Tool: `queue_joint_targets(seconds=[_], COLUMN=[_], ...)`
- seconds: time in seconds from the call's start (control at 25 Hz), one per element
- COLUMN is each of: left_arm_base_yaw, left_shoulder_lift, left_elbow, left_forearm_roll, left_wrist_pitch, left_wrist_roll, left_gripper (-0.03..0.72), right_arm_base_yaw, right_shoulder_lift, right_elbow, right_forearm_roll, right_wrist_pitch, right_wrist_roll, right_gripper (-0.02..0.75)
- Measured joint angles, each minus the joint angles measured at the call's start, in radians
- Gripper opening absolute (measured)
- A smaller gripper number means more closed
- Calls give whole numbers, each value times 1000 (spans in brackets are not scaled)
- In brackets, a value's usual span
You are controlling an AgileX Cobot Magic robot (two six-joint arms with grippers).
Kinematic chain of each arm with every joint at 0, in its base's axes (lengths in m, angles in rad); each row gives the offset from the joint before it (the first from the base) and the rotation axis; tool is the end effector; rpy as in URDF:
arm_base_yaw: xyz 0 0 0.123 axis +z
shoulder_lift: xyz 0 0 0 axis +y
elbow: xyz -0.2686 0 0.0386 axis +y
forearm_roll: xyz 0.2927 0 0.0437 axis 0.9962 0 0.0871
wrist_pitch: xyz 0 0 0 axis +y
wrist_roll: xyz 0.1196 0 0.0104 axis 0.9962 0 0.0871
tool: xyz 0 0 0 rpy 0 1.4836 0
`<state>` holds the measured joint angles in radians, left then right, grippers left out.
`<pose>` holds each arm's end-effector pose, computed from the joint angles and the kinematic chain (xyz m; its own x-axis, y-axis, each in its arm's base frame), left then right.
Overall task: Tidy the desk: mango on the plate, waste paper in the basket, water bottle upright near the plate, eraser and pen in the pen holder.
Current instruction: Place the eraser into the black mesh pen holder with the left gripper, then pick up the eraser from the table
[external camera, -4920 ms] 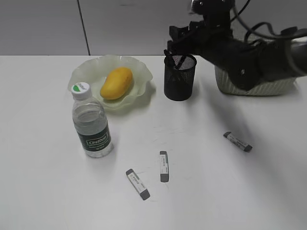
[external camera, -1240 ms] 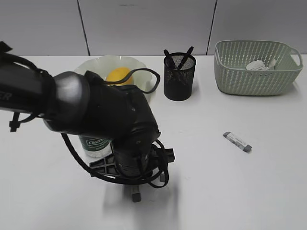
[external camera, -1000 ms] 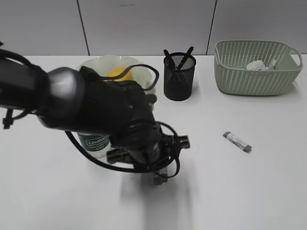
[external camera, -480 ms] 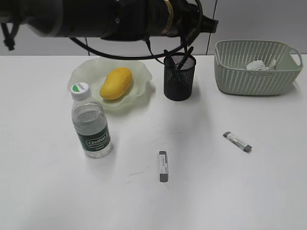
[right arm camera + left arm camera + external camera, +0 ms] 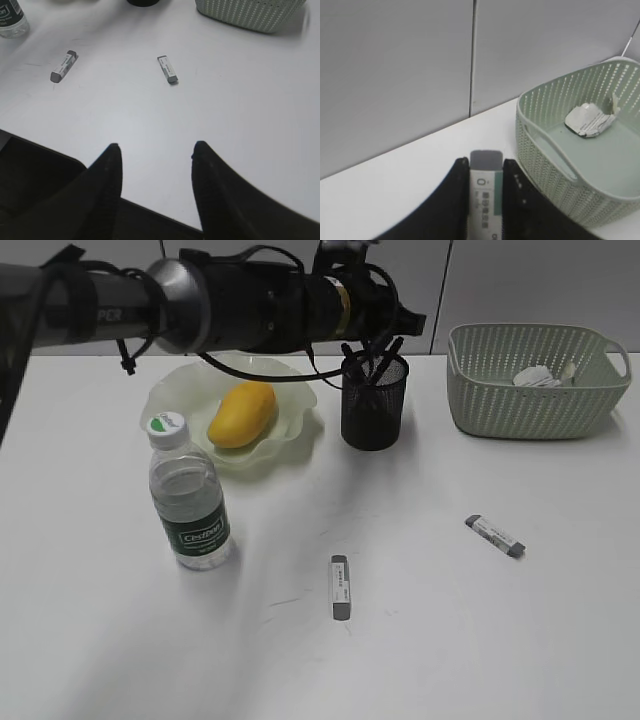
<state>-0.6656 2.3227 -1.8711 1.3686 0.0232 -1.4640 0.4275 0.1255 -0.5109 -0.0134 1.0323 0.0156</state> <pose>0.4784 -0.3720 0.1611 -0.3397 0.1456 -0.9292 0.5709 0.8170 -0.0807 0.0869 0.0381 0.2817 -0.4866 -0.2121 -0.8475 -0.4015 0.9159 0.0013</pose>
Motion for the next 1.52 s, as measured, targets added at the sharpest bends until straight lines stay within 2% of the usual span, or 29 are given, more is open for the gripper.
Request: queue_joint_targets(seconds=[0.2,0.4,0.52,0.64,0.76,0.88,0.96,1.04,1.2,1.28,1.36,1.52], left_arm_base_yaw=[1,1,1,0,-10,-29,-54,-80,-98,-98,-99,-100], left_shoulder_lift=[18,18,12,-33,-152,-322,-450,-567,-834,-993,-1154,-1526], left_elbow=[-13,-16,-16,0,71,227,379,521,764,874,979,1189], left_forearm_roll=[4,8,-1,-24,-32,-17,-21,-109,-544,-728,-831,-947], left_wrist_pitch=[-16,-17,-17,-6,1,40,128,261,497,593,658,765], left_wrist_roll=[0,0,0,0,0,20,87,203,599,740,810,913], left_gripper=[153,327,375,354,277,232,225,222,220,220,224,273], right_arm_base_yaw=[0,0,0,0,0,0,0,0,0,0,0,0], right_shoulder_lift=[0,0,0,0,0,0,0,0,0,0,0,0], right_elbow=[0,0,0,0,0,0,0,0,0,0,0,0], right_forearm_roll=[0,-1,-2,-2,-3,-4,-4,-4,-4,-4,-4,-4], right_wrist_pitch=[0,0,0,0,0,0,1,1,1,1,1,1], right_wrist_roll=[0,0,0,1,1,1,1,0,0,0,0,0], right_gripper=[371,371,371,371,371,371,371,371,371,371,371,370])
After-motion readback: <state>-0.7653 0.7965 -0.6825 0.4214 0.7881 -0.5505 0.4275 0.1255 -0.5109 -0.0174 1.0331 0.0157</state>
